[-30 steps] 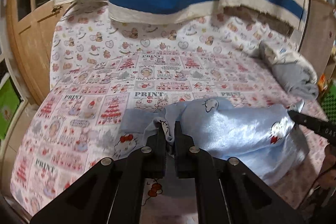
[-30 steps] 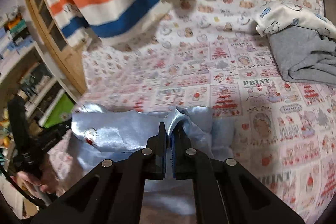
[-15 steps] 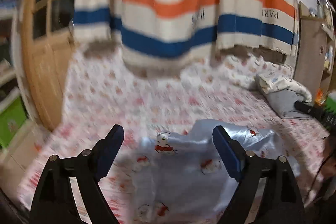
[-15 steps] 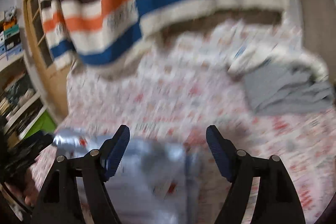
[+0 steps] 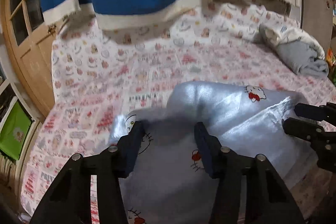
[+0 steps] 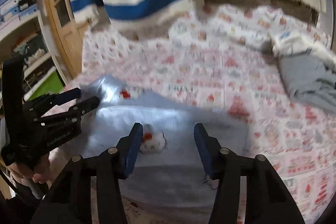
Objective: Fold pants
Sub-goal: 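Fold the cuffs over toward the waistband with both tools and release, then press the folded pants bundle flat with both tools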
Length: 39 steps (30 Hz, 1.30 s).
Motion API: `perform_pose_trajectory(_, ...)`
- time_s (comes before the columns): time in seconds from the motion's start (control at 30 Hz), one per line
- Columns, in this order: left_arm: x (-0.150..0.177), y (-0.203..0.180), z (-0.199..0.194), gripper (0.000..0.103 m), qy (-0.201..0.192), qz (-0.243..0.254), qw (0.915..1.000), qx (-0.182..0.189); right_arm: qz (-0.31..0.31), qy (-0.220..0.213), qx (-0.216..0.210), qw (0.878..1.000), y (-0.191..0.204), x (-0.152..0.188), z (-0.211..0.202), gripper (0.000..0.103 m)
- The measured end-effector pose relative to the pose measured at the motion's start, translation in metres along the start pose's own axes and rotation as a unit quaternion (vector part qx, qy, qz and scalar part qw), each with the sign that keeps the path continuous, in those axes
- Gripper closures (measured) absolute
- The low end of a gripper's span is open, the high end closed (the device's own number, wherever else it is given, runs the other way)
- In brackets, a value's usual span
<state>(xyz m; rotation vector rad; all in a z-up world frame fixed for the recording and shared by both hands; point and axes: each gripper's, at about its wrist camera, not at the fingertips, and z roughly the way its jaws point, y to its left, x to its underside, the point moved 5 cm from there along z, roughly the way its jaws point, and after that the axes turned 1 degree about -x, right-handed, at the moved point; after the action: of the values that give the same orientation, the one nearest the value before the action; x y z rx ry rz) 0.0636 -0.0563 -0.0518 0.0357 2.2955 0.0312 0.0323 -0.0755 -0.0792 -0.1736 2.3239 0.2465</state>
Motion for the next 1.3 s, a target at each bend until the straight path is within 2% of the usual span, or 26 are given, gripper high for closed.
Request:
perform_pose_trajectory(0.1,0.003,-0.001,-0.002,0.053,-0.006,0.006,0.9999,-0.008,0.0,0.009,0.001,1.0,-0.005,0.003,0.009,0.05)
perform_pose_trajectory(0.4,0.005,0.001,0.002,0.053,-0.004,0.002,1.0,-0.002,0.0,0.02,-0.003,1.0,-0.006,0.002,0.017,0.049)
perform_pose_trajectory(0.53,0.005,0.002,0.002,0.053,-0.005,0.0,1.0,-0.001,0.01,0.023,-0.005,1.0,-0.009,0.003,0.019,0.046)
perform_pose_trajectory(0.6,0.004,0.004,-0.009,0.054,-0.027,-0.007,0.9996,0.006,0.011,0.018,-0.004,1.0,-0.01,0.001,0.014,0.046)
perform_pose_trajectory(0.63,0.002,0.005,-0.022,0.053,-0.056,-0.008,0.9984,0.007,0.012,-0.003,0.003,1.0,-0.011,-0.002,0.003,0.046)
perform_pose_trajectory(0.7,-0.002,0.008,-0.057,0.034,-0.129,-0.01,0.9917,0.0,-0.001,-0.07,0.015,0.997,-0.011,-0.01,-0.028,0.046)
perform_pose_trajectory(0.73,-0.004,0.011,-0.072,0.024,-0.157,-0.015,0.9875,-0.003,-0.009,-0.097,0.021,0.995,-0.011,-0.014,-0.044,0.041)
perform_pose_trajectory(0.77,-0.006,0.014,-0.084,0.023,-0.174,-0.022,0.9845,-0.004,-0.012,-0.111,0.02,0.994,-0.011,-0.016,-0.054,0.03)
perform_pose_trajectory(0.8,-0.006,0.017,-0.095,0.023,-0.184,-0.031,0.9823,-0.006,-0.011,-0.122,0.015,0.992,-0.012,-0.018,-0.066,0.027)
perform_pose_trajectory(0.9,-0.002,0.028,-0.118,0.019,-0.206,-0.054,0.9766,-0.028,0.012,-0.134,0.002,0.991,-0.015,-0.015,-0.087,0.026)
perform_pose_trajectory(0.97,0.006,0.03,-0.132,0.009,-0.231,-0.06,0.9705,-0.037,0.025,-0.144,-0.001,0.989,-0.017,-0.008,-0.096,0.025)
perform_pose_trajectory(1.03,0.012,0.03,-0.139,0.001,-0.244,-0.057,0.9674,-0.038,0.023,-0.16,0.015,0.987,-0.018,0.0,-0.104,0.022)
perform_pose_trajectory(1.07,0.015,0.027,-0.139,0.001,-0.249,-0.051,0.9665,-0.037,0.016,-0.172,0.03,0.984,-0.016,0.004,-0.109,0.017)
perform_pose_trajectory(1.17,0.023,0.022,-0.138,0.001,-0.267,-0.041,0.9615,-0.051,-0.005,-0.212,0.078,0.974,-0.013,0.011,-0.119,0.015)
perform_pose_trajectory(1.2,0.024,0.021,-0.139,0.001,-0.268,-0.044,0.9609,-0.055,-0.009,-0.221,0.087,0.971,-0.013,0.011,-0.119,0.013)
perform_pose_trajectory(1.27,0.026,0.022,-0.139,0.001,-0.274,-0.055,0.9591,-0.044,-0.008,-0.228,0.098,0.969,-0.014,0.01,-0.117,0.0)
perform_pose_trajectory(1.3,0.026,0.024,-0.141,0.001,-0.281,-0.063,0.9567,-0.04,-0.005,-0.232,0.102,0.967,-0.015,0.009,-0.117,0.0)
